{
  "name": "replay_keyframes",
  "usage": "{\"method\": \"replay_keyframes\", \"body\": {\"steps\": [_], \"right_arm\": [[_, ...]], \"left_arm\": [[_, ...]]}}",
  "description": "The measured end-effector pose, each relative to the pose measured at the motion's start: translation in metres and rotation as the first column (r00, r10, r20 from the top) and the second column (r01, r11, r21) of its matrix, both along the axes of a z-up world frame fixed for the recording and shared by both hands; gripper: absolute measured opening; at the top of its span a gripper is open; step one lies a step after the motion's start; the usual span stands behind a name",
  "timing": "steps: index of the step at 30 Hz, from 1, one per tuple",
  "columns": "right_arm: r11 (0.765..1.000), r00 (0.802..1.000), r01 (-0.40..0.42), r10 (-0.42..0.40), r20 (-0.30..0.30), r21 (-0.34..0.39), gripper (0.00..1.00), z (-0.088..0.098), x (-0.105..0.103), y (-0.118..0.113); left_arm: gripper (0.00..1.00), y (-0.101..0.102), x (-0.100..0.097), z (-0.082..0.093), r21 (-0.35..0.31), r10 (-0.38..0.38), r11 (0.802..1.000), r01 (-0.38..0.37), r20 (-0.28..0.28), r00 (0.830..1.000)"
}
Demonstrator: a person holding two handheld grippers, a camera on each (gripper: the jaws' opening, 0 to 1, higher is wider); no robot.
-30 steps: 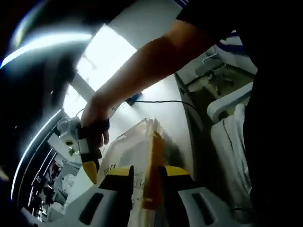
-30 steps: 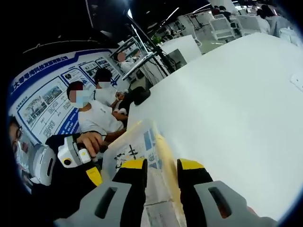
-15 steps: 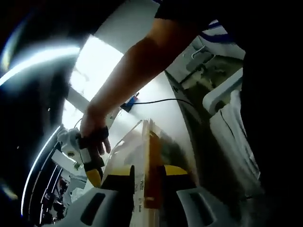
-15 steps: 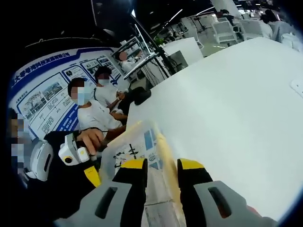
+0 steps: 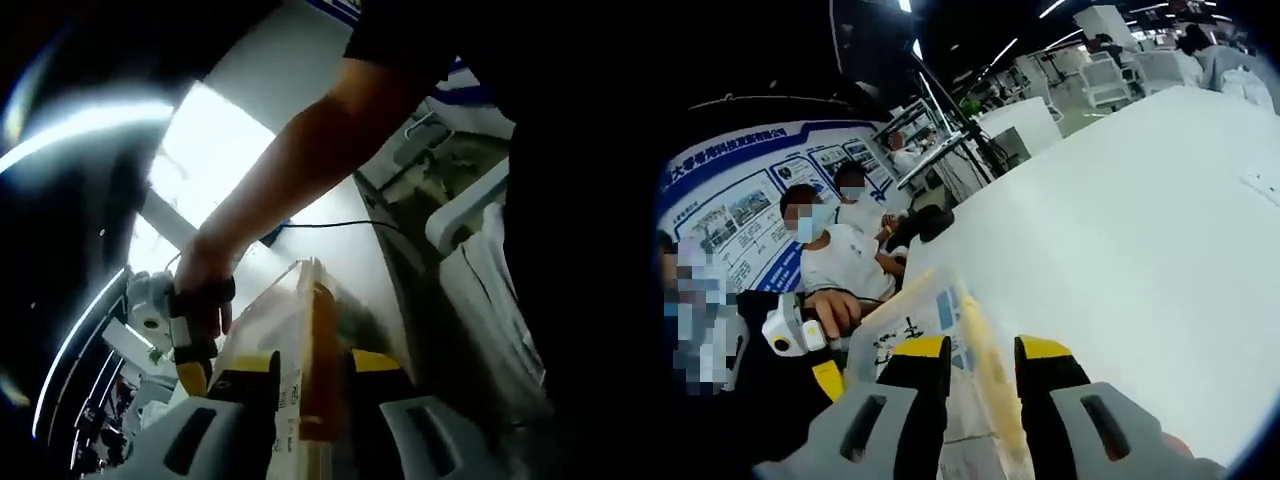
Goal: Arrange the small medicine boxes into an aligned row inside the storage area until every box is upright, visible, and separated from the surrounding clutter.
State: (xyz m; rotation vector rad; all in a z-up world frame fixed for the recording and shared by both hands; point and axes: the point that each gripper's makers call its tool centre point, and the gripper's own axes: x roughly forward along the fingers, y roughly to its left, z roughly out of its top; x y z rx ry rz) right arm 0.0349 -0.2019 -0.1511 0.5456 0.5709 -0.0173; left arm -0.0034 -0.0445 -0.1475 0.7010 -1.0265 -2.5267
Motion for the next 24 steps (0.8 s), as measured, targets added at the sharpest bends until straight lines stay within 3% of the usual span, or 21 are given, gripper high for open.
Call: {"method": "replay_keyframes", "body": {"steps": [2,4,7,9,11,14,17,23,24], "right_arm": [[0.999,1.0,0.006,-0.006,0.011,-0.038,0.23,0.006,-0.007,-0.007],[0.997,0.998,0.033,-0.029,0.061,-0.075,0.24,0.016,-0.012,-0.016],[0.989,0.982,0.095,-0.074,0.177,-0.112,0.28,0.039,-0.022,-0.022],[0.984,0.966,0.095,-0.055,0.254,-0.149,0.31,0.053,-0.028,-0.012],[0.977,0.958,0.087,-0.029,0.285,-0.195,0.38,0.062,-0.036,0.003],[0.95,0.95,0.122,-0.028,0.31,-0.289,0.46,0.07,-0.045,0.012],[0.932,0.943,0.167,-0.056,0.328,-0.322,0.5,0.073,-0.056,0.024],[0.908,0.867,0.305,-0.141,0.477,-0.286,0.71,0.086,-0.074,0.048],[0.903,0.863,0.31,-0.137,0.487,-0.296,0.73,0.085,-0.076,0.055]], "left_arm": [[0.27,0.003,0.001,0.006,0.017,0.0,1.0,0.001,-0.051,0.999],[0.28,0.002,0.005,0.017,0.026,0.019,1.0,-0.016,-0.122,0.992],[0.28,-0.004,0.02,0.04,0.053,0.077,0.996,-0.065,-0.279,0.957],[0.32,-0.008,0.032,0.048,0.094,0.129,0.99,-0.102,-0.351,0.927],[0.37,-0.015,0.044,0.052,0.157,0.187,0.979,-0.133,-0.404,0.896],[0.41,-0.024,0.057,0.053,0.247,0.245,0.958,-0.146,-0.44,0.864],[0.49,-0.032,0.07,0.056,0.285,0.295,0.943,-0.174,-0.469,0.832],[0.67,-0.032,0.083,0.054,0.346,0.342,0.922,-0.172,-0.521,0.782],[0.68,-0.031,0.085,0.054,0.362,0.349,0.917,-0.165,-0.531,0.772]]}}
